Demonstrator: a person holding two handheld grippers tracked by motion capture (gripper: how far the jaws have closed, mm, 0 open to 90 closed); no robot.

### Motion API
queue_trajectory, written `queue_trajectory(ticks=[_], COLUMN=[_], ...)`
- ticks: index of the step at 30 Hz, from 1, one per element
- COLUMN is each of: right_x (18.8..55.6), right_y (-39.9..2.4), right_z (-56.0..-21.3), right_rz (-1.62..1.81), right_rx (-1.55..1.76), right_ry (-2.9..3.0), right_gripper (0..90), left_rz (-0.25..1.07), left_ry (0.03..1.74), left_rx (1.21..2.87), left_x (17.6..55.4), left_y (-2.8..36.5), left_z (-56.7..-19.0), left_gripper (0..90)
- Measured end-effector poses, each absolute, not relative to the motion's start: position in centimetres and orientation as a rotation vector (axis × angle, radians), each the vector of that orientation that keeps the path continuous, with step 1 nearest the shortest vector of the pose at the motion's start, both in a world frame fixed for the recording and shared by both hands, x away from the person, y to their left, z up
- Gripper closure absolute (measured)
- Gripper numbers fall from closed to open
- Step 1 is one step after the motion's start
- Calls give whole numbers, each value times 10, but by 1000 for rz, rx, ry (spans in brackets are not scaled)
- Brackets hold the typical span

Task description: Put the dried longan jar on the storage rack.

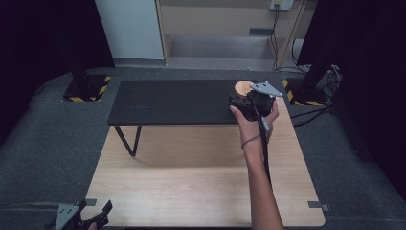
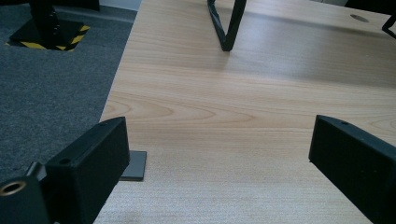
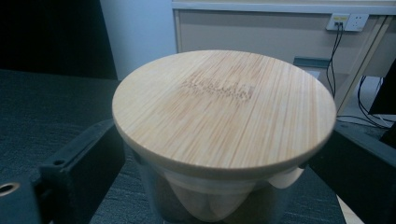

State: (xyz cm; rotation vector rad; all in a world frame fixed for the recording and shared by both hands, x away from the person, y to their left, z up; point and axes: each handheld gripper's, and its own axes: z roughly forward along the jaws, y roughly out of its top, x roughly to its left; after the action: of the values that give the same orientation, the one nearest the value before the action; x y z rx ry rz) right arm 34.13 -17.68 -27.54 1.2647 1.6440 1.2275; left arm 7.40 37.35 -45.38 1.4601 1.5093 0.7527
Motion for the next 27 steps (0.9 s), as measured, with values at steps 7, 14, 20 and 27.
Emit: queue_trajectory(ticks=[7,14,20,27], right_x=[336,332,327,322], right_y=[-178,-178,-176,-176], right_z=[-281,-280,-280,-279], right_rz=[1263,1271,1285,1290], right_rx=[1235,1229,1212,1202], right_ry=[1605,1599,1586,1580], right_gripper=[24,26,27,26], left_rz=[754,753,755,757], left_ry=[1510,1508,1508,1508], left_rx=[1461,1459,1455,1457], left_x=[73,73,72,71], left_y=[375,375,376,376], left_z=[-453,-453,-452,-452], left_gripper=[38,38,37,36])
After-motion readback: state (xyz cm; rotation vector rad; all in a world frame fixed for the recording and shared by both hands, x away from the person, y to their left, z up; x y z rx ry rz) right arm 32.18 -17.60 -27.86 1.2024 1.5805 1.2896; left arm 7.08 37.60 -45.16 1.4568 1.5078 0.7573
